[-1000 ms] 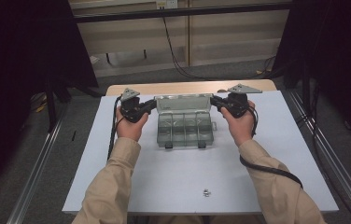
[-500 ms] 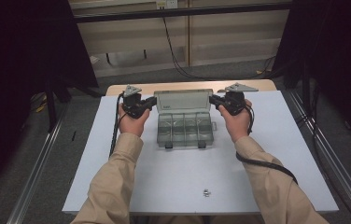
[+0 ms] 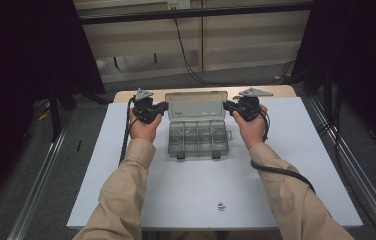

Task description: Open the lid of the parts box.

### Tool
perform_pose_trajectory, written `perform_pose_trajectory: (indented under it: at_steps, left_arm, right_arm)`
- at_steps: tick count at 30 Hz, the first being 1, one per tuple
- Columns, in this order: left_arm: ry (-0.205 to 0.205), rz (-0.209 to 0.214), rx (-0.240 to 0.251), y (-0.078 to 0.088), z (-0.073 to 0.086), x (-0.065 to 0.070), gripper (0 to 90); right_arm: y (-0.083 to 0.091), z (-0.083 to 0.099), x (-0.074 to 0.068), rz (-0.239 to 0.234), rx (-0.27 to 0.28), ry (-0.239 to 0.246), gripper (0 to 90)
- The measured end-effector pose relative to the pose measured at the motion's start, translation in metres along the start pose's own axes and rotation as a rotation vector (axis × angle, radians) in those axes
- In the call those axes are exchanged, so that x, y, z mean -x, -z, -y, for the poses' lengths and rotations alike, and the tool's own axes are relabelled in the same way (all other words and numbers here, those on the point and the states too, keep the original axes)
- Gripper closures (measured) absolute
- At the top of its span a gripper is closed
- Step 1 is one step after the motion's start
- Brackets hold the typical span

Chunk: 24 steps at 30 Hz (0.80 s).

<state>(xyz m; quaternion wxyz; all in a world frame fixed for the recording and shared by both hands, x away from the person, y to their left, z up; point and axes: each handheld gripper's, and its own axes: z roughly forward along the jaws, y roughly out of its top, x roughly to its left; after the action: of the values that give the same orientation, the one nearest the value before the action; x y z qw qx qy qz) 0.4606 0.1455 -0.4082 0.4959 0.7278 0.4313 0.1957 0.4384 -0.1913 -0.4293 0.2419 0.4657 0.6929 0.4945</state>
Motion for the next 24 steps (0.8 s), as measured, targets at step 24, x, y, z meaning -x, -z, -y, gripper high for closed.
perform_pose_trajectory:
  at_steps: [24]
  left_arm:
    - [0.036, -0.008, -0.058, -0.029, 0.016, -0.012, 84.6]
  right_arm:
    - [-0.022, 0.009, 0.010, 0.020, -0.043, 0.005, 83.0]
